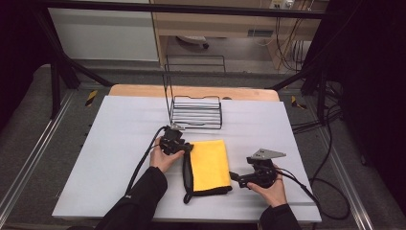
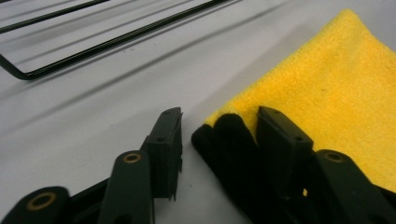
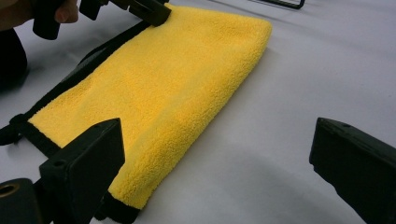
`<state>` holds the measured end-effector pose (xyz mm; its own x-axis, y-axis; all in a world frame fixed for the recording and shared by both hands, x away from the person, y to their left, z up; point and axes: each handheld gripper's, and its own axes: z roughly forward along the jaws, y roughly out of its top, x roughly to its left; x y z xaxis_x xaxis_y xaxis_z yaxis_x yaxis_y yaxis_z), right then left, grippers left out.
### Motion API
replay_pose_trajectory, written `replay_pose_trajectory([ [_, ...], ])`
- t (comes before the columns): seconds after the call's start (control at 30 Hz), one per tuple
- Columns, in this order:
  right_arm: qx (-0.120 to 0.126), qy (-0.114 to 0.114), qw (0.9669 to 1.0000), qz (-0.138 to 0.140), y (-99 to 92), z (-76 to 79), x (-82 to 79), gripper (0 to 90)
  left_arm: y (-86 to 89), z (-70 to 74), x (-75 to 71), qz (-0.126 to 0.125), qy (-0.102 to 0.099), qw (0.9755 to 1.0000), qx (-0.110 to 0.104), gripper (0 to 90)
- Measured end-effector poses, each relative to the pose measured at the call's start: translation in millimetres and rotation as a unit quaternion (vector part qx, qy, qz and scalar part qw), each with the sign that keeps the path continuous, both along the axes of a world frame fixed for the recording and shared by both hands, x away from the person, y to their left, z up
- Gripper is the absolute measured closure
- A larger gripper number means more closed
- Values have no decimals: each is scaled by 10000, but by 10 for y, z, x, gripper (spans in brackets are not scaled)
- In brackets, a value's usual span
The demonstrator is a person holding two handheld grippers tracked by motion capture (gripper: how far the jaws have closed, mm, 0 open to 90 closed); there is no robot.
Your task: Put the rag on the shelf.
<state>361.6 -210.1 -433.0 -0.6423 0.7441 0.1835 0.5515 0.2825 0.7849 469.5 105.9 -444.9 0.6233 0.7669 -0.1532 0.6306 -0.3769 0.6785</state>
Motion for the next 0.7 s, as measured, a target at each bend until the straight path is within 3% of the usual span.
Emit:
replay_pose_trajectory([
  [0.2, 58, 11, 10000, 8, -4, 8, 13, 47, -18, -12, -3, -35, -3, 10000, -42, 575],
  [0.4, 173, 61, 9998, -39, 10, 22, 61, 56, -18, 4, -11, -23, 119, 9999, -77, 655],
  [0.5, 228, 27, 9997, -101, 36, 54, 122, 66, -18, 14, -19, -89, 156, 9998, -93, 720],
  [0.7, 258, 25, 9994, -212, 119, 93, 290, 118, -29, 2, -20, -84, 138, 9998, -88, 745],
])
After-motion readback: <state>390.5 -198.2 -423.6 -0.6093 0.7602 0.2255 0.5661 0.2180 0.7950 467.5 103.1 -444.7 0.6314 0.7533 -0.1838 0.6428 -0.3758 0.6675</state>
